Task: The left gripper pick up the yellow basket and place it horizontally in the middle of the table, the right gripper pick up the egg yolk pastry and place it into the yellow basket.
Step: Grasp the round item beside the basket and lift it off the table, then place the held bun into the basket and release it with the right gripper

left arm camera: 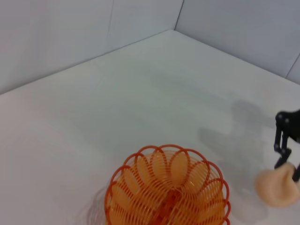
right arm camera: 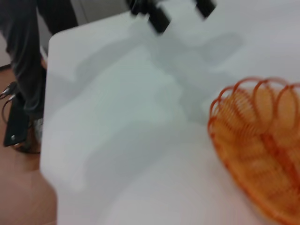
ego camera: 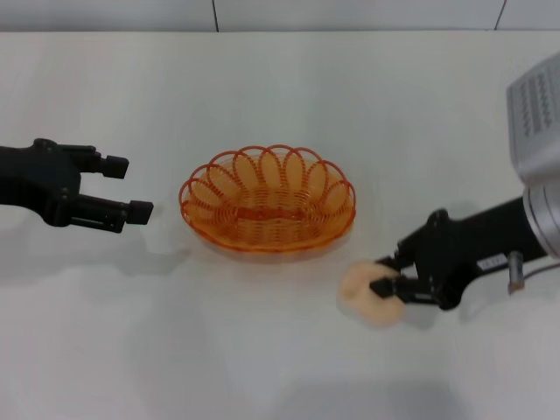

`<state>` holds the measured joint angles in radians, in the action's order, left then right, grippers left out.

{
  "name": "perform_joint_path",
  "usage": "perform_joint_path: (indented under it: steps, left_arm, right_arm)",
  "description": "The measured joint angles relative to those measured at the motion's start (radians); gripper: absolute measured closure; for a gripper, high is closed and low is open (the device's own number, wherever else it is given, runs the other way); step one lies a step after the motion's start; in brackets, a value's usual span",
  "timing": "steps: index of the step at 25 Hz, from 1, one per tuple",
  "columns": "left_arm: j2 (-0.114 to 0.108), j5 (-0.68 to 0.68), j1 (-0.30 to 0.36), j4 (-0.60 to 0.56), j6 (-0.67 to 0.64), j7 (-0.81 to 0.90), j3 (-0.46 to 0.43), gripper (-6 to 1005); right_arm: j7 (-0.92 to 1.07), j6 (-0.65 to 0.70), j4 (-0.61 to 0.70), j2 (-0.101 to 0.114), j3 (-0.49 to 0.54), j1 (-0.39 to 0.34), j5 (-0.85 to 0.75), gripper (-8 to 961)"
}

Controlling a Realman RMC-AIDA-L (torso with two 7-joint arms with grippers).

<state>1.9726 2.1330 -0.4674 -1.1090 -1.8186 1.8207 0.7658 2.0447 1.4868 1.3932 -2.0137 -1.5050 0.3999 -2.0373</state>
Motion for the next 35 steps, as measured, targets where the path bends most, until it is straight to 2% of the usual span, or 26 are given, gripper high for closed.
perform_joint_path:
  steps: [12,18,23,35]
  left_arm:
    - [0.007,0.001,0.017,-0.001,0.006,-0.016,0.0,111]
    - [0.011,-0.003,0.013,-0.001,0.007,-0.016,0.001,111]
    - [0.013,-0.005,0.01,0.0,0.007,-0.016,0.003,111]
    - [0.025,-0.005,0.0,0.0,0.009,-0.017,0.005,111]
  right_arm:
    - [0.026,-0.064,0.001,-0.002,0.017,0.107,-0.005,797]
    - [0.028,-0.14,-0.078,-0.008,0.007,0.18,-0.003,822]
    - [0.03,-0.214,-0.139,-0.01,-0.047,0.23,-0.001,857]
    - [0.032,-0.302,-0.191,-0.011,-0.106,0.263,0.0,867]
